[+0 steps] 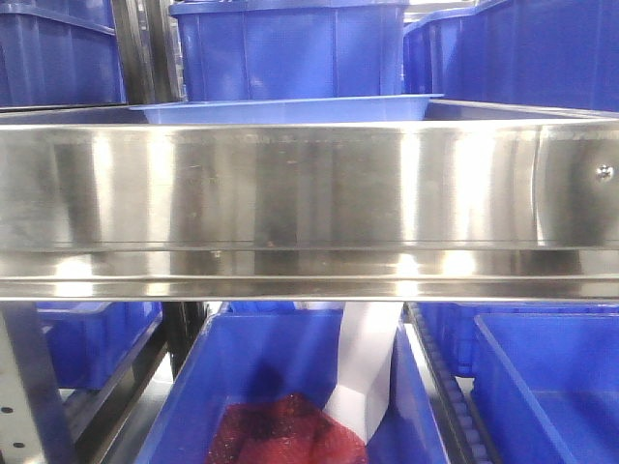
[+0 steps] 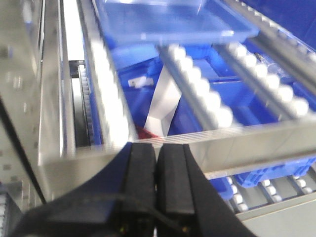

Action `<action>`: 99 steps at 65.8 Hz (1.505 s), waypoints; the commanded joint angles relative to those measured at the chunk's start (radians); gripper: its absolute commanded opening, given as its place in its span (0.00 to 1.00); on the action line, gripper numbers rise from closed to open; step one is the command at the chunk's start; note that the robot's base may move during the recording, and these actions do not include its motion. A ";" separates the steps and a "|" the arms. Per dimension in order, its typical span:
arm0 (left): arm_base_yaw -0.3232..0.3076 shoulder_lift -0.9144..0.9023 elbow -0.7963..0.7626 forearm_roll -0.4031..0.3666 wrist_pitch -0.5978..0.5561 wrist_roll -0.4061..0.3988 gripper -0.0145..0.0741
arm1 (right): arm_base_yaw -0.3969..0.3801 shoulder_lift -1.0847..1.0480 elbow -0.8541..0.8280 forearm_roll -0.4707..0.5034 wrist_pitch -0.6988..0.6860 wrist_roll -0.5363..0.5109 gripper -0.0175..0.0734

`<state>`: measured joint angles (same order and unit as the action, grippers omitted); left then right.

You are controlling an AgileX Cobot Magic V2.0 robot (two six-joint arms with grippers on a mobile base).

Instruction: Grab blue tray and place on right shelf

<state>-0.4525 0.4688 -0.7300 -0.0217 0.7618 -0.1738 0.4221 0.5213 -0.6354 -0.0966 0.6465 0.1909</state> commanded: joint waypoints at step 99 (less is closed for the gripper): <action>0.437 -0.493 0.788 -0.077 -0.860 0.151 0.13 | -0.001 -0.333 0.322 -0.015 -0.392 -0.100 0.25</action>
<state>-0.0301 -0.0085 -0.0028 -0.0870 0.1613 -0.0285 0.4221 0.1794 -0.2859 -0.1004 0.3456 0.0986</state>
